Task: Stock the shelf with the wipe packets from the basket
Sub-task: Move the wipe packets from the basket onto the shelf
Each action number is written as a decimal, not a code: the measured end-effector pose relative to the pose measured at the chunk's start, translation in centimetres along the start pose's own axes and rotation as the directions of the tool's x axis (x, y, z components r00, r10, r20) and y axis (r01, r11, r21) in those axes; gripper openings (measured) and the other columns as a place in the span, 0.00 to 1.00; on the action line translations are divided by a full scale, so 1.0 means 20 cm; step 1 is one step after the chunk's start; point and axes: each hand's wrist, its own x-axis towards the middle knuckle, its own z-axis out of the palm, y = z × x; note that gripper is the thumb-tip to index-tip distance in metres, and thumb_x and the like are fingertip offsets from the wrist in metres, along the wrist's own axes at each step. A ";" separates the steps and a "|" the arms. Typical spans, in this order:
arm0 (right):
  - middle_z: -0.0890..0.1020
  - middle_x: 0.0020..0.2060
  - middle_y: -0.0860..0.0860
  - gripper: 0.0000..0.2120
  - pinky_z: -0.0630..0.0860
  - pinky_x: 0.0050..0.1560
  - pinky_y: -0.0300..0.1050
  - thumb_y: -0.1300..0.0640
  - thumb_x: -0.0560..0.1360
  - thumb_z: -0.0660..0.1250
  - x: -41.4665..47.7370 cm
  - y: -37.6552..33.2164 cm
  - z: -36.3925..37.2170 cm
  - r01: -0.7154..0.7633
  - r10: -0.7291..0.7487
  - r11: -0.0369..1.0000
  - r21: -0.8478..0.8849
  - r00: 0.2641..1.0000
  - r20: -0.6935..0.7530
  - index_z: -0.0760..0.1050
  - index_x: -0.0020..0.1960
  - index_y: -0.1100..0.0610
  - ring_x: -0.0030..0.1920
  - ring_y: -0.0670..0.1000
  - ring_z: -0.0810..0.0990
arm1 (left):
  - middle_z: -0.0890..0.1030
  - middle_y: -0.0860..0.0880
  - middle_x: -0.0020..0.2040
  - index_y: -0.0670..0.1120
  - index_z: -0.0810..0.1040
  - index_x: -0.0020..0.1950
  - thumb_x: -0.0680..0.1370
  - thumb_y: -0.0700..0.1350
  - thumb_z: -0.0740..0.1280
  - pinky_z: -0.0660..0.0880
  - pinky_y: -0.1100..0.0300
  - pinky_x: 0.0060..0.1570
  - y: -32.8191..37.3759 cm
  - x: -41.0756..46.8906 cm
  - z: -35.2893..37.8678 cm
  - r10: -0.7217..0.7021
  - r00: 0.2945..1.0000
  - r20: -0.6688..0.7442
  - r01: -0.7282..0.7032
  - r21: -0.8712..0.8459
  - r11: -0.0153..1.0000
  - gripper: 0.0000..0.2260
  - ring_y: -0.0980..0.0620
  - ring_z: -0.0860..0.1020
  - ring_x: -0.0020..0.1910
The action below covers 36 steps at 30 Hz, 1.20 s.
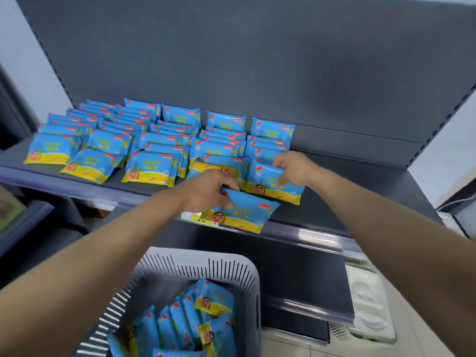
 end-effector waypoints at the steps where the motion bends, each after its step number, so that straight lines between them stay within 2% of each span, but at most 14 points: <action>1: 0.74 0.51 0.52 0.19 0.73 0.51 0.46 0.62 0.68 0.73 0.04 0.00 0.01 0.016 -0.016 0.999 -0.049 1.000 -0.011 0.74 0.57 0.59 0.54 0.55 0.75 | 0.76 0.54 0.37 0.48 0.79 0.45 0.71 0.38 0.72 0.68 0.73 0.31 0.01 0.02 -0.01 0.001 1.000 -0.010 -0.001 -0.005 1.000 0.07 0.61 0.73 0.32; 5: 0.75 0.45 0.57 0.10 0.70 0.41 0.46 0.63 0.68 0.71 0.16 0.02 0.00 0.026 -0.038 0.991 -0.134 0.996 -0.083 0.73 0.47 0.62 0.46 0.57 0.74 | 0.78 0.51 0.40 0.51 0.78 0.45 0.72 0.41 0.72 0.73 0.62 0.40 0.04 0.10 -0.03 0.004 0.998 -0.059 -0.005 -0.021 1.000 0.07 0.58 0.74 0.36; 6: 0.75 0.45 0.57 0.10 0.69 0.40 0.46 0.61 0.68 0.71 0.19 0.03 0.00 0.030 -0.043 0.990 -0.135 0.995 -0.089 0.73 0.47 0.61 0.44 0.56 0.73 | 0.79 0.51 0.40 0.50 0.78 0.46 0.72 0.41 0.72 0.73 0.63 0.41 0.05 0.12 -0.03 0.005 0.997 -0.074 -0.007 -0.021 1.000 0.07 0.59 0.75 0.36; 8: 0.74 0.43 0.52 0.10 0.65 0.41 0.44 0.57 0.68 0.72 0.21 0.04 -0.01 0.039 -0.054 0.986 -0.163 0.995 -0.086 0.73 0.45 0.56 0.46 0.54 0.73 | 0.78 0.54 0.39 0.49 0.78 0.47 0.72 0.40 0.72 0.71 0.72 0.36 0.06 0.17 -0.03 0.019 0.996 -0.090 -0.022 -0.029 0.999 0.07 0.64 0.75 0.35; 10: 0.73 0.43 0.47 0.11 0.66 0.44 0.44 0.52 0.68 0.73 0.23 0.07 -0.03 0.042 -0.056 0.987 -0.158 0.995 -0.085 0.73 0.46 0.50 0.47 0.53 0.72 | 0.79 0.54 0.41 0.48 0.79 0.49 0.73 0.39 0.71 0.71 0.73 0.35 0.07 0.22 -0.03 0.015 0.995 -0.099 -0.019 -0.041 0.999 0.08 0.61 0.76 0.37; 13: 0.76 0.48 0.49 0.13 0.73 0.54 0.48 0.51 0.70 0.72 0.21 0.12 -0.07 0.014 -0.005 0.997 0.076 0.994 -0.113 0.77 0.53 0.52 0.52 0.53 0.75 | 0.79 0.52 0.44 0.47 0.78 0.52 0.73 0.40 0.70 0.72 0.72 0.36 0.08 0.32 -0.02 0.032 0.996 -0.087 -0.025 0.077 0.997 0.09 0.55 0.77 0.41; 14: 0.78 0.49 0.50 0.11 0.74 0.56 0.49 0.52 0.72 0.71 0.20 0.13 -0.08 0.010 0.012 0.989 0.151 0.990 -0.143 0.78 0.53 0.53 0.52 0.53 0.77 | 0.79 0.51 0.44 0.47 0.78 0.53 0.74 0.40 0.70 0.73 0.68 0.38 0.07 0.36 0.00 0.034 0.996 -0.081 -0.022 0.137 0.990 0.09 0.54 0.77 0.42; 16: 0.81 0.50 0.51 0.07 0.75 0.54 0.48 0.54 0.74 0.67 0.16 0.14 -0.10 0.027 0.022 0.975 0.219 0.976 -0.217 0.80 0.50 0.55 0.52 0.53 0.78 | 0.79 0.49 0.48 0.46 0.77 0.56 0.73 0.41 0.70 0.73 0.60 0.43 0.06 0.43 0.04 0.018 0.997 -0.071 -0.005 0.190 0.982 0.12 0.50 0.77 0.45; 18: 0.82 0.51 0.51 0.07 0.75 0.53 0.47 0.55 0.75 0.66 0.11 0.13 -0.13 0.037 0.033 0.969 0.246 0.961 -0.274 0.80 0.50 0.54 0.52 0.53 0.79 | 0.78 0.48 0.51 0.46 0.76 0.61 0.73 0.44 0.70 0.69 0.59 0.45 0.03 0.49 0.08 0.019 0.997 -0.078 0.001 0.250 0.968 0.16 0.47 0.76 0.49; 20: 0.82 0.52 0.52 0.09 0.74 0.51 0.44 0.55 0.75 0.66 0.06 0.12 -0.16 0.045 0.037 0.964 0.264 0.954 -0.296 0.80 0.53 0.54 0.51 0.52 0.78 | 0.76 0.46 0.57 0.48 0.71 0.67 0.74 0.48 0.69 0.67 0.55 0.54 0.01 0.55 0.12 0.035 0.993 -0.115 0.011 0.376 0.926 0.22 0.45 0.73 0.57; 22: 0.82 0.53 0.53 0.11 0.75 0.53 0.45 0.55 0.75 0.66 0.00 0.10 -0.17 0.049 0.033 0.968 0.246 0.948 -0.317 0.79 0.57 0.55 0.52 0.52 0.79 | 0.73 0.45 0.62 0.49 0.69 0.69 0.74 0.51 0.68 0.62 0.51 0.61 -0.01 0.59 0.15 0.087 0.984 -0.158 0.008 0.520 0.854 0.24 0.44 0.69 0.62; 27: 0.77 0.57 0.55 0.16 0.73 0.57 0.49 0.54 0.76 0.65 -0.13 -0.01 -0.16 0.051 -0.026 0.997 0.052 0.915 -0.402 0.75 0.62 0.58 0.57 0.55 0.76 | 0.69 0.45 0.63 0.46 0.66 0.68 0.75 0.52 0.65 0.59 0.50 0.63 0.00 0.57 0.19 0.180 0.968 -0.175 -0.001 0.714 0.700 0.23 0.43 0.66 0.63; 31: 0.75 0.58 0.57 0.18 0.70 0.60 0.54 0.54 0.76 0.63 -0.22 -0.11 -0.16 0.032 -0.042 0.999 -0.029 0.877 -0.479 0.71 0.64 0.60 0.61 0.58 0.72 | 0.70 0.46 0.63 0.45 0.67 0.68 0.76 0.48 0.64 0.58 0.51 0.63 0.04 0.45 0.10 0.295 0.916 -0.273 -0.025 0.696 0.718 0.21 0.44 0.67 0.62; 36: 0.73 0.63 0.55 0.20 0.65 0.61 0.50 0.51 0.76 0.63 -0.33 -0.33 -0.19 0.068 -0.137 0.988 -0.137 0.790 -0.598 0.69 0.65 0.59 0.63 0.57 0.69 | 0.72 0.43 0.61 0.42 0.70 0.66 0.74 0.47 0.68 0.58 0.52 0.61 0.12 0.19 -0.10 0.434 0.803 -0.409 -0.027 0.703 0.711 0.22 0.42 0.69 0.61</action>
